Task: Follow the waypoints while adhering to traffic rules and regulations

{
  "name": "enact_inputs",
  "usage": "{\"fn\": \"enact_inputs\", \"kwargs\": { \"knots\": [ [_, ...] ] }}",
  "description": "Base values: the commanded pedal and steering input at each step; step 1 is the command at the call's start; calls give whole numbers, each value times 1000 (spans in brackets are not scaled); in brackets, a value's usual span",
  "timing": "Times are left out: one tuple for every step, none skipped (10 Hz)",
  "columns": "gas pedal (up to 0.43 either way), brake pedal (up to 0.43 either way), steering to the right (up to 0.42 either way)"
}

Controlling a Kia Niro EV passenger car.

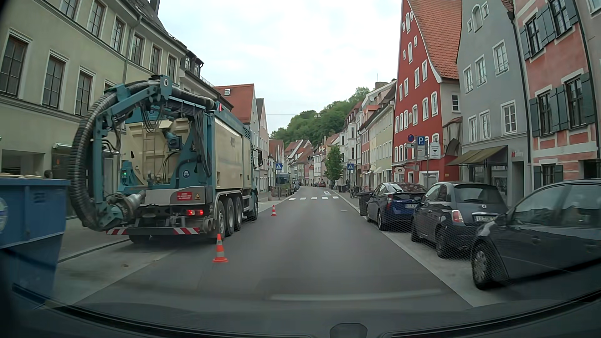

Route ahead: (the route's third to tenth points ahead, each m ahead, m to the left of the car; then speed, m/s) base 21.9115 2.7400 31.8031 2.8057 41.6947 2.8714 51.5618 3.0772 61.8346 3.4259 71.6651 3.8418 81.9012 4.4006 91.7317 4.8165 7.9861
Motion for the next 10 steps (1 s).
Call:
{"fn": "enact_inputs", "kwargs": {
  "knots": [
    [47, 0, -9],
    [47, 0, -9],
    [47, 0, -9],
    [47, 0, -9],
    [47, 0, -7],
    [47, 0, 0],
    [47, 0, 2],
    [47, 0, 2],
    [47, 0, 2],
    [47, 0, 2]
  ]
}}
